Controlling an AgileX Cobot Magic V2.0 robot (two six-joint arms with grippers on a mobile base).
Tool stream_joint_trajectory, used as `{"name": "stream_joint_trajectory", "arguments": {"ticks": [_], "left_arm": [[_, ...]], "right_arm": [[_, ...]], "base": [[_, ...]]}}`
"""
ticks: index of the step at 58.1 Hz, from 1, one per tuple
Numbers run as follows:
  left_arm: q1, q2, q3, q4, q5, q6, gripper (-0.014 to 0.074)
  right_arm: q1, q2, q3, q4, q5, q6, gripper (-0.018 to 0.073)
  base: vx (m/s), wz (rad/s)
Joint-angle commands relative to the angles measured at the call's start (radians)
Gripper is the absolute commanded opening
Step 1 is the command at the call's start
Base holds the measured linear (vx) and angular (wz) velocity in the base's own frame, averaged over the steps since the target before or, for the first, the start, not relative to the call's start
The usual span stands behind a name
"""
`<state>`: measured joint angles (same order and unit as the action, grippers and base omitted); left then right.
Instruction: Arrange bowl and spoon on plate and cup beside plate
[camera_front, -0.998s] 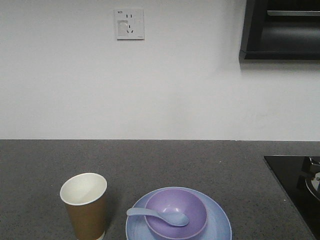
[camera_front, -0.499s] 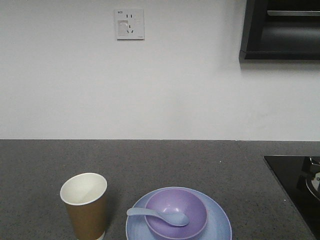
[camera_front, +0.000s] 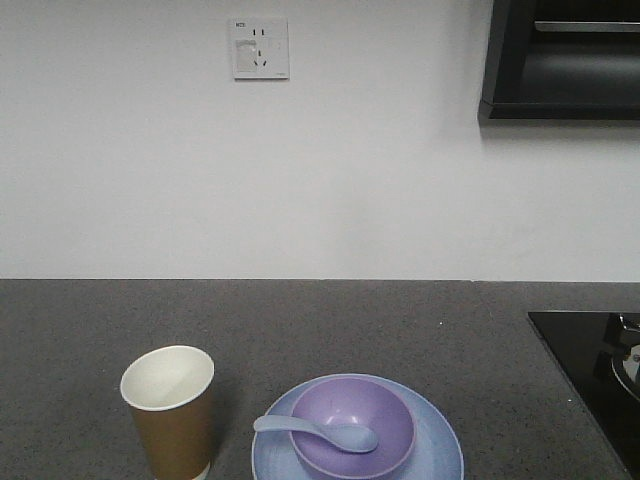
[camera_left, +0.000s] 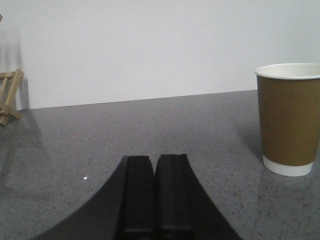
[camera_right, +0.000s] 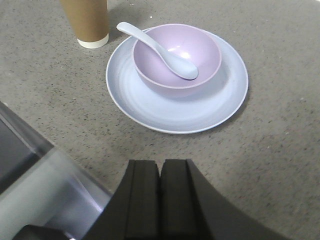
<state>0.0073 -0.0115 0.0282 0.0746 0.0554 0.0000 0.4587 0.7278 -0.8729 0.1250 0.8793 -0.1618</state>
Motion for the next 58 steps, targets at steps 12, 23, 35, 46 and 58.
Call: {"name": "stream_joint_trajectory", "arguments": {"ticks": [12,23,35,46,58], "left_arm": [[-0.004,-0.014,0.027,-0.01,-0.09,0.0,-0.0006],[-0.004,-0.014,0.027,-0.01,-0.09,0.0,-0.0006],[-0.004,-0.014,0.027,-0.01,-0.09,0.0,-0.0006],[-0.004,-0.014,0.027,-0.01,-0.09,0.0,-0.0006],[-0.004,-0.014,0.027,-0.01,-0.09,0.0,-0.0006]], "right_arm": [[-0.311,-0.26,0.295,-0.018,-0.51,-0.069,-0.0012],[-0.453,-0.479,0.569,-0.023,-0.717,-0.07,-0.0012],[-0.46,-0.646,0.76,-0.022,-0.823,-0.07,-0.0012],[-0.46,-0.738,0.893,-0.019,-0.854,-0.07,-0.0012],[-0.46,-0.757,0.919,-0.017,-0.907,-0.07,-0.0012]], "base": [[0.0,0.0],[0.0,0.0],[0.0,0.0],[0.0,0.0],[0.0,0.0]]}}
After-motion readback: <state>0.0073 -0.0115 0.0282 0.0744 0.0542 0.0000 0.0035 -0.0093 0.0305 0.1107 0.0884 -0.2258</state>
